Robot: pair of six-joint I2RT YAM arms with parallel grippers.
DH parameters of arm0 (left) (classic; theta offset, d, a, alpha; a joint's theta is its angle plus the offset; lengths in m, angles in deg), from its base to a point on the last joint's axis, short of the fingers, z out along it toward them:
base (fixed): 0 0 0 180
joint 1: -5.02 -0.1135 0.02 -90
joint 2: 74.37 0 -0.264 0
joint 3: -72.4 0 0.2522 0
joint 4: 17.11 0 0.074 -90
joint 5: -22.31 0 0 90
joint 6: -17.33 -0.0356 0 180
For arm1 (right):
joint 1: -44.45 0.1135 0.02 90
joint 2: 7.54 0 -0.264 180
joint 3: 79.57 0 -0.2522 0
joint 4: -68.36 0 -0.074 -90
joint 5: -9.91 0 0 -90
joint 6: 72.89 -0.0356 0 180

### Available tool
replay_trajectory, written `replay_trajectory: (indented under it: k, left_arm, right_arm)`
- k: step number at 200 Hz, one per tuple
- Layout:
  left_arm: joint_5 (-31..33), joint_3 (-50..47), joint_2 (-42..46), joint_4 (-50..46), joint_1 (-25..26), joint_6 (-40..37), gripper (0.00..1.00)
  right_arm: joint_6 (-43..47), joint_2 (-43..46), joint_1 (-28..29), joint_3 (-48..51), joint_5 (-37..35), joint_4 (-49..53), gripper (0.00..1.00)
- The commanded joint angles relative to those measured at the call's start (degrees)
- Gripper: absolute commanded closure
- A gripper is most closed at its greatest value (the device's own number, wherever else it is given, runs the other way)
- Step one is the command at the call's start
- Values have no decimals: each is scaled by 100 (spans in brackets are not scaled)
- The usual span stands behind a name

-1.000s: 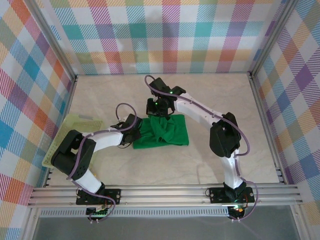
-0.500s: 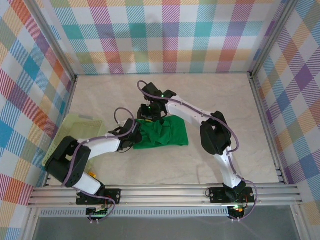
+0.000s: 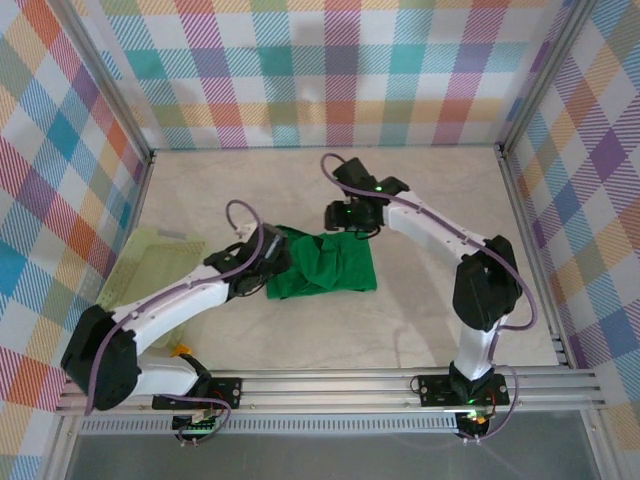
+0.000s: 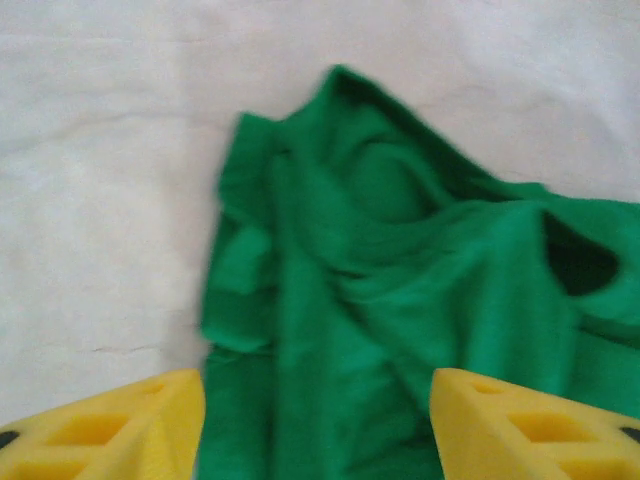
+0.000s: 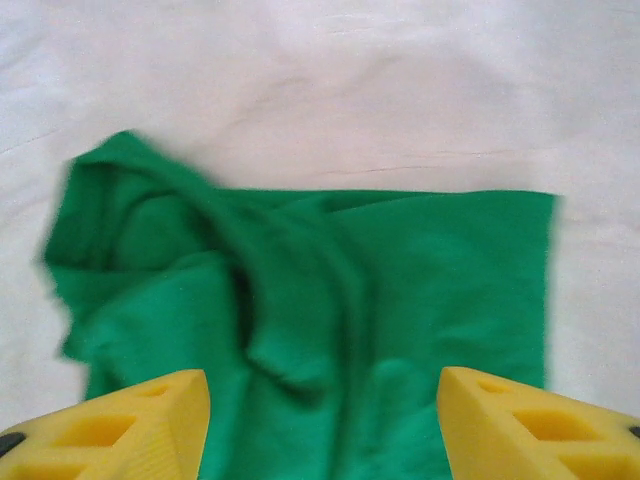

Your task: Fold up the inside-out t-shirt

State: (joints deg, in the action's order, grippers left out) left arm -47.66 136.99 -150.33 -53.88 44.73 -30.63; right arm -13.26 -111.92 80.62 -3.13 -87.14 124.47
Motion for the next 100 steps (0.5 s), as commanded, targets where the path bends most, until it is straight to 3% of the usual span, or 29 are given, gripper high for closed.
replay_trajectory:
  k: [1,58,100]
  left_arm:
    - [-137,586,-616,-391,240,-115,35]
    - [363,2192,-2445,-1547,408,325,32]
    - [397,2098,-2719,-1183,402,339,64]
  right_arm:
    - [69,232,-198,642,-183,-365,38]
    - [99,755,-310,1447,-262,-751,37]
    - [425,584,-396,1563,149,-1347,35]
